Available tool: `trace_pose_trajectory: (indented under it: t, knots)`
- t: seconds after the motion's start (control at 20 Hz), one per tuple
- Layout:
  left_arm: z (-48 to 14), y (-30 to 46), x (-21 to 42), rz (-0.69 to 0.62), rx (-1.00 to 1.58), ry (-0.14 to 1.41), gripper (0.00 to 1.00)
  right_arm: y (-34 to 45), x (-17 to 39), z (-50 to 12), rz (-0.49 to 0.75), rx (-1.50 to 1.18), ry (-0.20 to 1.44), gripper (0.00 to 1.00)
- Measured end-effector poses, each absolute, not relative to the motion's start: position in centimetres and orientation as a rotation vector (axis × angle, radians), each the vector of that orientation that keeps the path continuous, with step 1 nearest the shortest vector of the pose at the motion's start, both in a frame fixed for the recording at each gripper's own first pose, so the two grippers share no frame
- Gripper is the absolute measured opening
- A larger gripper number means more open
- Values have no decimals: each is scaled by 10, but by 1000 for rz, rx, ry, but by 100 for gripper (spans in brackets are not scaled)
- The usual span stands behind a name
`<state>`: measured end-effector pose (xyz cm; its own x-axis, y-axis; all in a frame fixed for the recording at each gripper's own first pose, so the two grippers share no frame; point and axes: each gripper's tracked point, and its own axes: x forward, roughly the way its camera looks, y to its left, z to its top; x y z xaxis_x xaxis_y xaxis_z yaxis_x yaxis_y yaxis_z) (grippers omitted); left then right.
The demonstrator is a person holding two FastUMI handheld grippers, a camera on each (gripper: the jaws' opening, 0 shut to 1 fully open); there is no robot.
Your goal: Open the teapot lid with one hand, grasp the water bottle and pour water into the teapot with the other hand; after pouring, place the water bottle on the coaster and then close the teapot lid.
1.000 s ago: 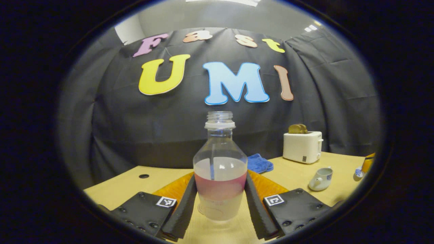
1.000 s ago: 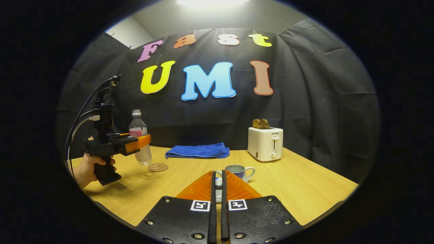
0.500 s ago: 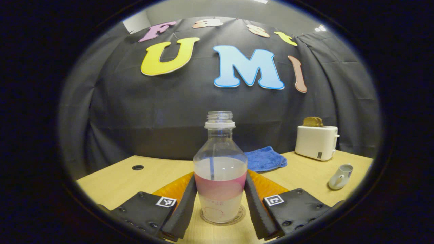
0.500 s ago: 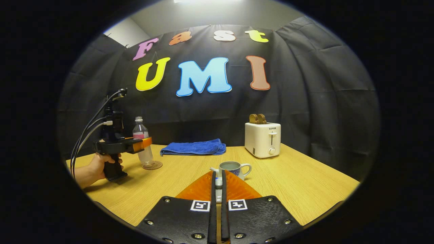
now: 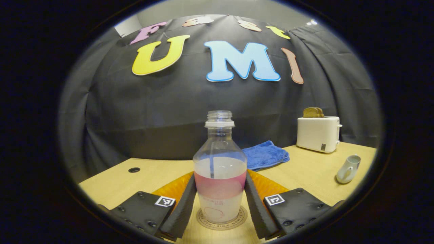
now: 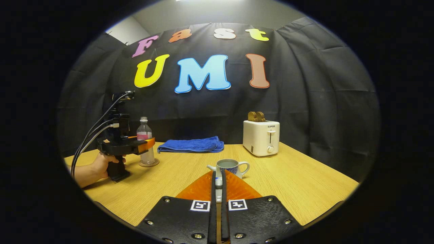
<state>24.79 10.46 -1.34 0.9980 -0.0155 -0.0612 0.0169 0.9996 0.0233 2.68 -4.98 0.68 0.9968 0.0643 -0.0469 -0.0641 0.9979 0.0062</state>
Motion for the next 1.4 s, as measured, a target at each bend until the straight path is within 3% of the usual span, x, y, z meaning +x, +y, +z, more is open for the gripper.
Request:
trace_pose_trajectory:
  t: [0.25, 0.7, 1.0, 1.4]
  knots:
    - [-13, 106, 243, -12, 22, 63, 100, -48, 26, 6, 70, 0, 49, 5]
    - [-3, 113, 193, 11, 42, 39, 100, -56, 38, 25, 51, 26, 3, 5]
    - [15, 97, 133, -25, 1, 18, 100, -66, 114, 39, -7, 7, -27, 5]
    - [21, 75, 109, -86, 4, -25, 100, -66, 158, 11, -15, -6, 44, 5]
